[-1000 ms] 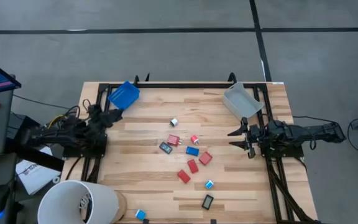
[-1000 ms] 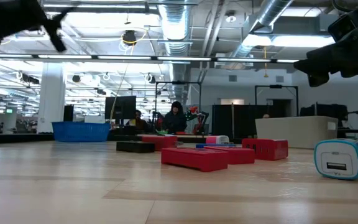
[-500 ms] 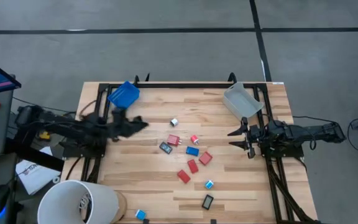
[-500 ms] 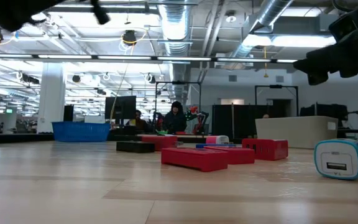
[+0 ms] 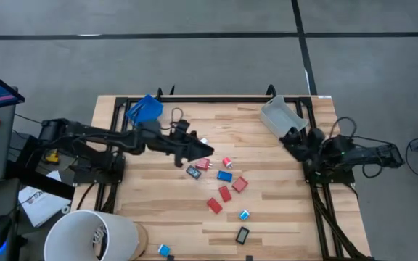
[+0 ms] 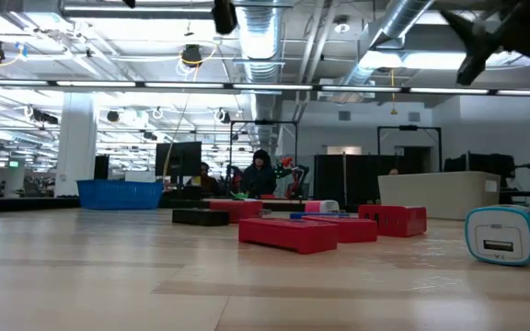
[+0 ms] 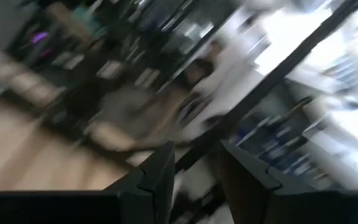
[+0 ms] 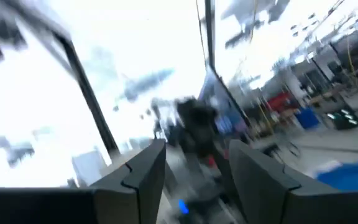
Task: Pick & Place Office items
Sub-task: Put the bottom blue charger into the gray bin
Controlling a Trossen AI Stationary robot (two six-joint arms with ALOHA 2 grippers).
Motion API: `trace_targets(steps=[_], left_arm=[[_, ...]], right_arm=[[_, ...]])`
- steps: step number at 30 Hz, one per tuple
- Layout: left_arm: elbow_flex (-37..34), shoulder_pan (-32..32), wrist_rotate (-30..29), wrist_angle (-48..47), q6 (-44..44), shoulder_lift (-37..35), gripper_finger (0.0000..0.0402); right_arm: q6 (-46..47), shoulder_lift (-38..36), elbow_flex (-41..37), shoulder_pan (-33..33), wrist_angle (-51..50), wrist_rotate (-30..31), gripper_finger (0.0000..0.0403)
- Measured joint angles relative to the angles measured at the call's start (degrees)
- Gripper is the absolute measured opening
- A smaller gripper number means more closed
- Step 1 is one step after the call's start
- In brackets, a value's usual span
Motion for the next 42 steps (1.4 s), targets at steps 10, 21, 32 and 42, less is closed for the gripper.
trace_targets(steps=[10,21,32,42], left_arm=[[6.8,-0.4,12.9,-37.3,1.7,1.6,0.0117],[6.9,-7.0,31.2,-44.0,0.1,11.6,0.0117],[6.9,-17.8,41.3,-44.0,0.2,23.2,0.0117],[9.0,-25.8,43.5,-38.6,-2.9,30.2,0.0117]], right_arm=[[2.6,0.0,2.9,-0.3,15.6,6.5,0.0171],[2.8,0.0,5.6,-0.3,20.7,-5.2,0.0171],[2.9,0.0,8.4,-0.3,20.7,-5.3,0.0171],[3.7,0.0,8.4,-0.3,20.9,-5.3,0.0171]])
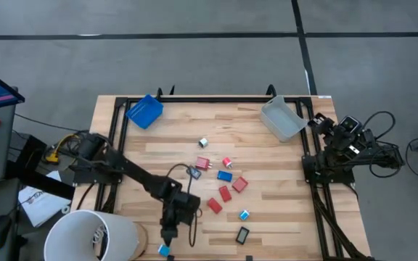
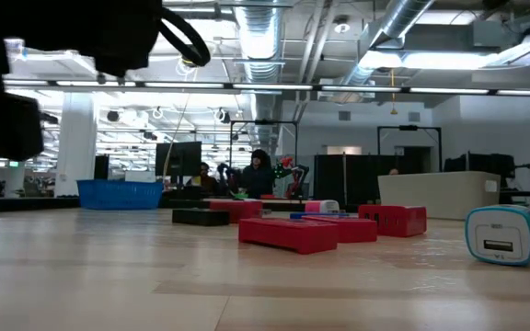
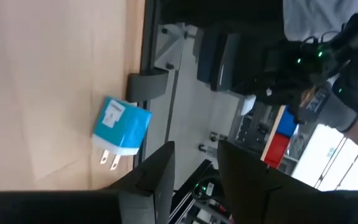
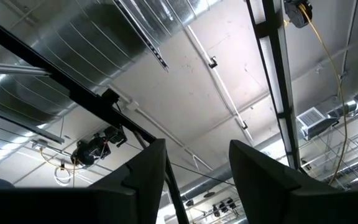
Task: Pick & Place Office items
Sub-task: Put the bottom blue charger into the gray bin
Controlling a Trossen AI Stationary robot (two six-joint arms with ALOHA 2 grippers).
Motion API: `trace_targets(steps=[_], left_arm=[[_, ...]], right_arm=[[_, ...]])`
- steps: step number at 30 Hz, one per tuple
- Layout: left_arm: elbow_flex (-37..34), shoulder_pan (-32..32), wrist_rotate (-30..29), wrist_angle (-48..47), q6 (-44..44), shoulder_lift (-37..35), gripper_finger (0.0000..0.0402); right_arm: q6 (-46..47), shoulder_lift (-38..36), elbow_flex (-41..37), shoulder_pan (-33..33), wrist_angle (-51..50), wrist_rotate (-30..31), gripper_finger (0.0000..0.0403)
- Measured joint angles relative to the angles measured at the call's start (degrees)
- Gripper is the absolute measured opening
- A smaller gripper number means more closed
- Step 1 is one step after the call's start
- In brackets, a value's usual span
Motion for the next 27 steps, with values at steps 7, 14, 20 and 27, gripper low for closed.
trace_targets(steps=[7,14,20,27], left_arm=[[1.7,-2.8,-0.2,0.4,0.1,2.8,0.0117],[1.6,-5.1,-1.0,0.4,0.2,3.3,0.0117],[1.6,-6.0,-2.6,0.5,1.5,3.3,0.0117],[1.6,-6.0,-4.2,0.4,3.0,3.3,0.0117]], right_arm=[[0.5,0.0,0.0,0.0,1.3,0.0,0.0171],[1.1,0.0,0.0,0.0,1.5,-0.2,0.0171],[1.1,0.0,0.0,0.0,1.5,-0.2,0.0171],[1.0,0.0,0.0,0.0,1.6,-0.2,0.0171]])
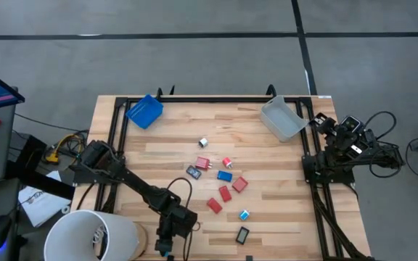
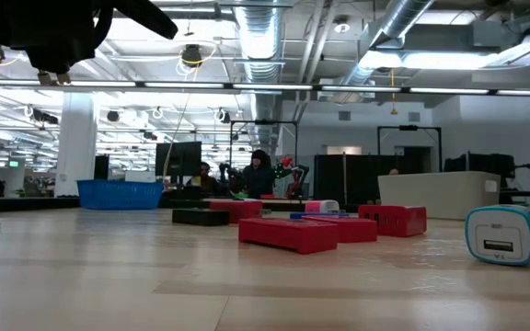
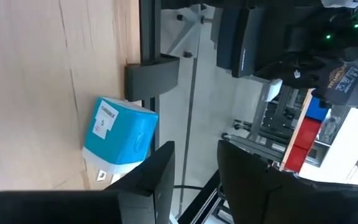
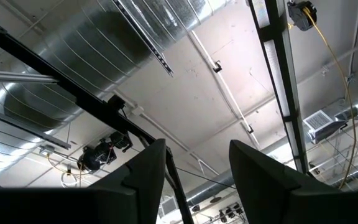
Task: Pick & Place Office items
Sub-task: Put the bottom blue charger into the gray bin
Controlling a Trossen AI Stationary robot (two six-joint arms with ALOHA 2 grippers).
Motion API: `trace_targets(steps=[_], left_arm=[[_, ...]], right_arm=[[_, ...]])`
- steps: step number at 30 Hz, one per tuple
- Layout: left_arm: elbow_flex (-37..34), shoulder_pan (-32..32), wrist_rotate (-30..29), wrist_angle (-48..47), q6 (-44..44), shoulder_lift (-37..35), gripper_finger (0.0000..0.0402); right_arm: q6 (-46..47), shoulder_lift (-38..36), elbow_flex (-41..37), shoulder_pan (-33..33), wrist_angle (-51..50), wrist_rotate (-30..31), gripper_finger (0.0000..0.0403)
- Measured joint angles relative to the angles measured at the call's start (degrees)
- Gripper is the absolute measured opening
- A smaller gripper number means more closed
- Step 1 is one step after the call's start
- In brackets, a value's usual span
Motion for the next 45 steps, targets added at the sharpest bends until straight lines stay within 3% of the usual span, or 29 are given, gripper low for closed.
trace_targets(steps=[11,27,37,45], left_arm=[[0.0,-1.8,0.1,0.0,0.4,0.0,0.0117],[0.0,-2.5,0.3,5.5,0.6,5.4,0.0117],[0.2,2.0,-5.9,5.7,2.4,4.9,0.0117],[0.2,9.6,-9.9,5.6,5.1,4.4,0.0117]], right_arm=[[0.0,0.0,0.0,0.0,0.0,0.0,0.0171],[0.0,0.0,0.0,0.0,1.4,0.0,0.0171],[0.0,0.0,0.0,0.0,1.4,0.0,0.0171],[0.0,0.0,0.0,0.0,1.9,0.0,0.0171]])
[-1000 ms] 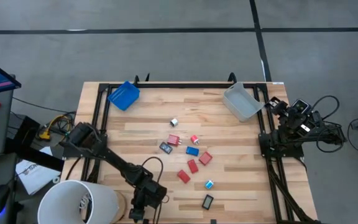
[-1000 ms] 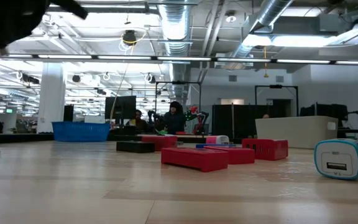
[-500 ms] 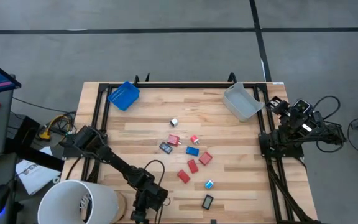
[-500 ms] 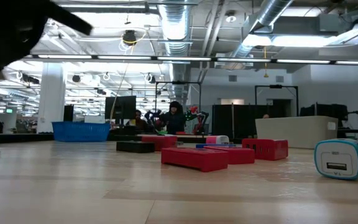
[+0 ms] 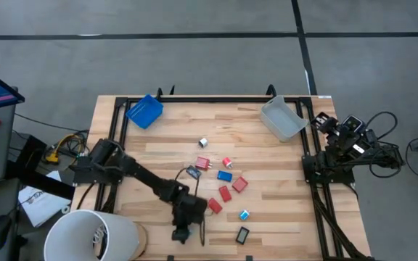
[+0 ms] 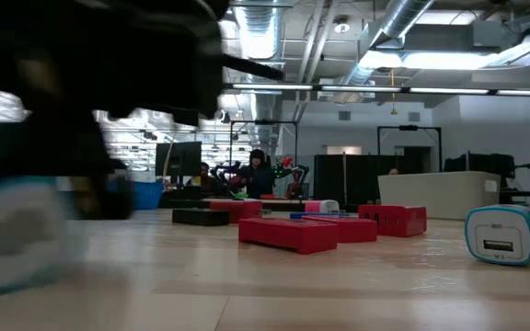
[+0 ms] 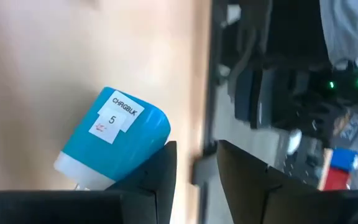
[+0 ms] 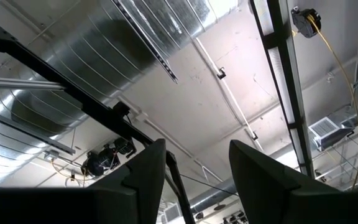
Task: Pick & Place Office items
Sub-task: Put the bottom blue charger into the gray bin
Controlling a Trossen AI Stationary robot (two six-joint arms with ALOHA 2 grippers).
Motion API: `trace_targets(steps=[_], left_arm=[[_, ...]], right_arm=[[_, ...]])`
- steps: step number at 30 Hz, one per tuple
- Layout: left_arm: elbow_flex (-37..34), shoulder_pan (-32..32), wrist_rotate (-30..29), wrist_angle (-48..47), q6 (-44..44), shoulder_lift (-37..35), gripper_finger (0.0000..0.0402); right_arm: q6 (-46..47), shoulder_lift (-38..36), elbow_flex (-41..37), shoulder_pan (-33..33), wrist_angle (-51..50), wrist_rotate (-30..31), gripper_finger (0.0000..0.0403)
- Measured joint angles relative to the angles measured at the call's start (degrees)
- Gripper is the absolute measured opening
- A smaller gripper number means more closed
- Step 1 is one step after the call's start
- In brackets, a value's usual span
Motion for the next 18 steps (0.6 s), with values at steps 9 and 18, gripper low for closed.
trace_targets(steps=[9,18], left_arm=[[-0.5,9.2,-4.2,0.1,8.2,-3.2,0.0118],[-0.3,9.5,1.6,2.9,15.7,-13.5,0.0118]], right_arm=[[0.0,0.0,1.3,0.0,0.5,0.0,0.0171],[0.0,0.0,2.4,0.0,-1.1,-2.8,0.0171]])
